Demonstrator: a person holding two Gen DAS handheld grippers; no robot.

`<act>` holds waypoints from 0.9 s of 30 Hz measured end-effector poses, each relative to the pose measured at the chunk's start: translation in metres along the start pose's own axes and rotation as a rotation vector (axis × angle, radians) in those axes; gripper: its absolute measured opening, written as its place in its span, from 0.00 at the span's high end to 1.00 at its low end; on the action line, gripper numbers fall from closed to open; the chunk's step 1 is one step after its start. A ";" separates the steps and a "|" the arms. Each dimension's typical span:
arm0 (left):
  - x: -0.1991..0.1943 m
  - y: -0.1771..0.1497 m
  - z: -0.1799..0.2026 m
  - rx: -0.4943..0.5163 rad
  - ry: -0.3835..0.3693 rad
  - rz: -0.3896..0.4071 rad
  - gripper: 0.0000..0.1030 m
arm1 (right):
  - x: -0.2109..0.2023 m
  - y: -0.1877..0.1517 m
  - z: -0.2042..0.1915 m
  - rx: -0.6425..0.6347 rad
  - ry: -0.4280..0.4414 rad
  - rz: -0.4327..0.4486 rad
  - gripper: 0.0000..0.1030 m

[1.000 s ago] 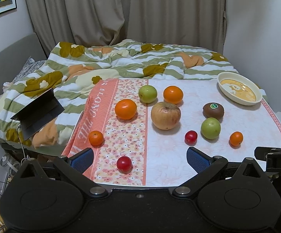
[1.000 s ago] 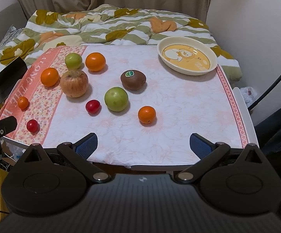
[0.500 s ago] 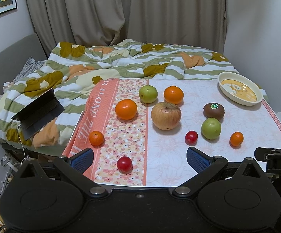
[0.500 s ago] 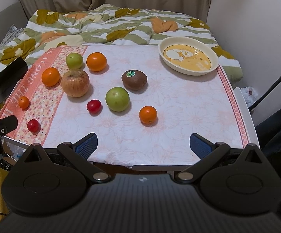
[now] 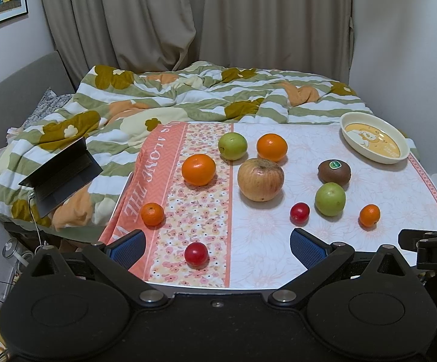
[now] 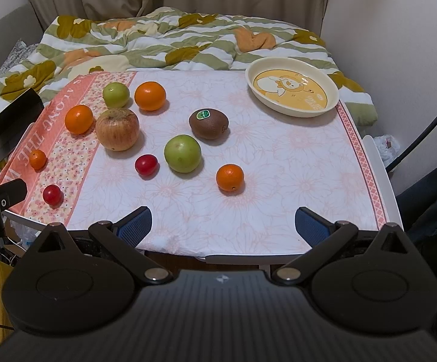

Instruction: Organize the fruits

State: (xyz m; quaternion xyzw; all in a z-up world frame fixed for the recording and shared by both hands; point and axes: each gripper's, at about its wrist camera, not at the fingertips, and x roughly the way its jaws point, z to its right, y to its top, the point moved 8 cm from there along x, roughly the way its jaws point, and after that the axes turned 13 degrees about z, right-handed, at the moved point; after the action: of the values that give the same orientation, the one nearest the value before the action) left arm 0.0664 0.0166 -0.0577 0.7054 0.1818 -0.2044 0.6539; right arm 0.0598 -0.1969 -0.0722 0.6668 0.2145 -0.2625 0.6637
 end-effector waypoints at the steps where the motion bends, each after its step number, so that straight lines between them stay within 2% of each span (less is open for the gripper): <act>1: 0.000 0.000 0.000 0.000 0.000 0.000 0.00 | 0.000 0.000 0.000 0.001 0.000 0.000 0.00; 27: 0.000 0.000 0.000 0.001 0.000 0.002 0.00 | -0.005 -0.002 0.003 0.012 -0.009 0.001 0.00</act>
State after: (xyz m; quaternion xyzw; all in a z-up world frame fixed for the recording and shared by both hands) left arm 0.0662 0.0169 -0.0580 0.7060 0.1808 -0.2038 0.6537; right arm 0.0547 -0.1994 -0.0704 0.6698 0.2094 -0.2664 0.6607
